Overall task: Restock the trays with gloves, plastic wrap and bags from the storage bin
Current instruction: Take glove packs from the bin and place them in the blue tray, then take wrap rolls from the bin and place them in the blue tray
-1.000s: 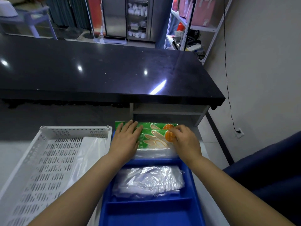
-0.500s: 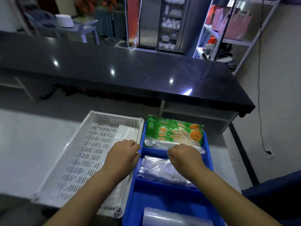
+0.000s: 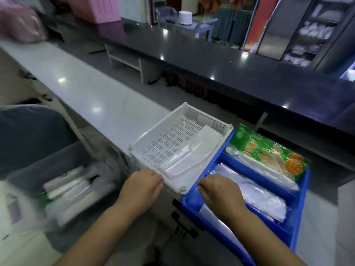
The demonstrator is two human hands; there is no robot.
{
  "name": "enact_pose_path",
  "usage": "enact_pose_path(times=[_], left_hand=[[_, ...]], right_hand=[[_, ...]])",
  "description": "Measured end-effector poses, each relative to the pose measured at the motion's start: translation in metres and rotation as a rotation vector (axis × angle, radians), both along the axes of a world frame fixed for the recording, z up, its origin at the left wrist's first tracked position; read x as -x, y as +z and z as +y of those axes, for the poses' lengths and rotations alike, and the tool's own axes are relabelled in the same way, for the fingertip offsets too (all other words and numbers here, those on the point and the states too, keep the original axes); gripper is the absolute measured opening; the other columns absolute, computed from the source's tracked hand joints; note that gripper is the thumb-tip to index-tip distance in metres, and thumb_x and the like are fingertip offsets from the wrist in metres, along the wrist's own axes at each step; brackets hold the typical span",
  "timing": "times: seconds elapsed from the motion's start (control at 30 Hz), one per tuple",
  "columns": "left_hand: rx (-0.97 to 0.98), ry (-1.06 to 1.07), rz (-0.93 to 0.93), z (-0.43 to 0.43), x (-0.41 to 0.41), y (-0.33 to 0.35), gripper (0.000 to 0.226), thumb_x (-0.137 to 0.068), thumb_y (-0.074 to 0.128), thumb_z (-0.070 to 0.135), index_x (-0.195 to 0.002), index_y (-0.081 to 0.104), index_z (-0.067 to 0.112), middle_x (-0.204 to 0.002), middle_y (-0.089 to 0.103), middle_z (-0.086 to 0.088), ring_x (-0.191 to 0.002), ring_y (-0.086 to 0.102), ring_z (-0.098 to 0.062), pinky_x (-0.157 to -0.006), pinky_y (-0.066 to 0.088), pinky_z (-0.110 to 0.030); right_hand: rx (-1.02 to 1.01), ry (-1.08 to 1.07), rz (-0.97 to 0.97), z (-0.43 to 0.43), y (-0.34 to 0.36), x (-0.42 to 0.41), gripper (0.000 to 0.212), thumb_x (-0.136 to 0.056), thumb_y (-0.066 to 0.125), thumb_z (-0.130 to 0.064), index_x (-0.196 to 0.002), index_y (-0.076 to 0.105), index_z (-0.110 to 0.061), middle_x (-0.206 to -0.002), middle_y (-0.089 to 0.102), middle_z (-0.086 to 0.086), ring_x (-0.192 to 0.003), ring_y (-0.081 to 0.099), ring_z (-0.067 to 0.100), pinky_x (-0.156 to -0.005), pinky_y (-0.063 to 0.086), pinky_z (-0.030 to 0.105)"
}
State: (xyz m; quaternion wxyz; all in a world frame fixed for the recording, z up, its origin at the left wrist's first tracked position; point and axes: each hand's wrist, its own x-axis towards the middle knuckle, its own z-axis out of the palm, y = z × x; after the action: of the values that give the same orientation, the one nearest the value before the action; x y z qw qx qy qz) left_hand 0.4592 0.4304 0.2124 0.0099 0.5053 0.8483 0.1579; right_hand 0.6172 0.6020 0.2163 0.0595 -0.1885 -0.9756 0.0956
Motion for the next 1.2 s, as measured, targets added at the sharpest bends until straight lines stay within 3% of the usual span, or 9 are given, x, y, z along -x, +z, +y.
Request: enact_pose_path(times=[0.23, 0.5, 0.63, 0.73, 1.0, 1.2], left_hand=[[-0.073, 0.225, -0.01, -0.078, 0.02, 0.011, 0.018, -0.082, 0.065, 0.02, -0.098, 0.07, 0.017, -0.096, 0.07, 0.001, -0.091, 0.063, -0.02, -0.077, 0.048, -0.034], [-0.12, 0.431, -0.096, -0.187, 0.081, -0.004, 0.013, -0.077, 0.07, 0.013, -0.089, 0.073, 0.017, -0.084, 0.072, -0.002, -0.077, 0.066, -0.024, -0.061, 0.048, -0.031], [-0.078, 0.581, -0.16, -0.26, 0.134, -0.019, 0.018, -0.085, 0.06, 0.024, -0.1, 0.07, 0.023, -0.1, 0.071, 0.003, -0.092, 0.063, -0.019, -0.071, 0.049, -0.032], [-0.072, 0.678, -0.18, -0.309, 0.174, -0.032, 0.021, -0.087, 0.057, 0.027, -0.104, 0.069, 0.024, -0.106, 0.07, 0.004, -0.097, 0.061, -0.019, -0.073, 0.049, -0.031], [0.008, 0.75, -0.246, -0.387, 0.251, -0.065, 0.025, -0.09, 0.052, 0.032, -0.11, 0.066, 0.028, -0.108, 0.069, 0.006, -0.09, 0.062, -0.016, -0.071, 0.05, -0.029], [0.053, 0.772, -0.29, -0.399, 0.295, -0.087, 0.024, -0.09, 0.051, 0.03, -0.108, 0.067, 0.028, -0.103, 0.07, 0.005, -0.087, 0.062, -0.016, -0.063, 0.041, -0.026]], right_hand=[[-0.02, 0.149, 0.057, -0.059, 0.017, 0.048, 0.026, -0.093, 0.042, -0.028, -0.093, 0.067, -0.02, -0.086, 0.067, -0.001, -0.082, 0.06, 0.02, -0.067, 0.051, 0.036], [-0.026, 0.263, 0.016, -0.133, 0.005, 0.142, 0.025, -0.09, 0.045, -0.033, -0.085, 0.066, -0.02, -0.082, 0.067, -0.004, -0.075, 0.062, 0.016, -0.062, 0.051, 0.033], [0.004, 0.318, -0.013, -0.189, -0.002, 0.206, 0.023, -0.09, 0.046, -0.036, -0.084, 0.066, -0.026, -0.08, 0.066, -0.007, -0.071, 0.061, 0.009, -0.061, 0.051, 0.025], [0.023, 0.348, -0.057, -0.228, -0.013, 0.255, 0.023, -0.091, 0.046, -0.034, -0.086, 0.067, -0.023, -0.083, 0.067, -0.005, -0.073, 0.061, 0.012, -0.063, 0.053, 0.031], [0.167, 0.316, -0.188, -0.295, -0.047, 0.351, 0.022, -0.091, 0.051, -0.032, -0.102, 0.069, -0.023, -0.099, 0.07, -0.005, -0.086, 0.064, 0.013, -0.073, 0.054, 0.032], [0.202, 0.312, -0.276, -0.305, -0.075, 0.413, 0.019, -0.088, 0.055, -0.029, -0.098, 0.07, -0.022, -0.095, 0.072, 0.001, -0.087, 0.065, 0.021, -0.068, 0.052, 0.034]])
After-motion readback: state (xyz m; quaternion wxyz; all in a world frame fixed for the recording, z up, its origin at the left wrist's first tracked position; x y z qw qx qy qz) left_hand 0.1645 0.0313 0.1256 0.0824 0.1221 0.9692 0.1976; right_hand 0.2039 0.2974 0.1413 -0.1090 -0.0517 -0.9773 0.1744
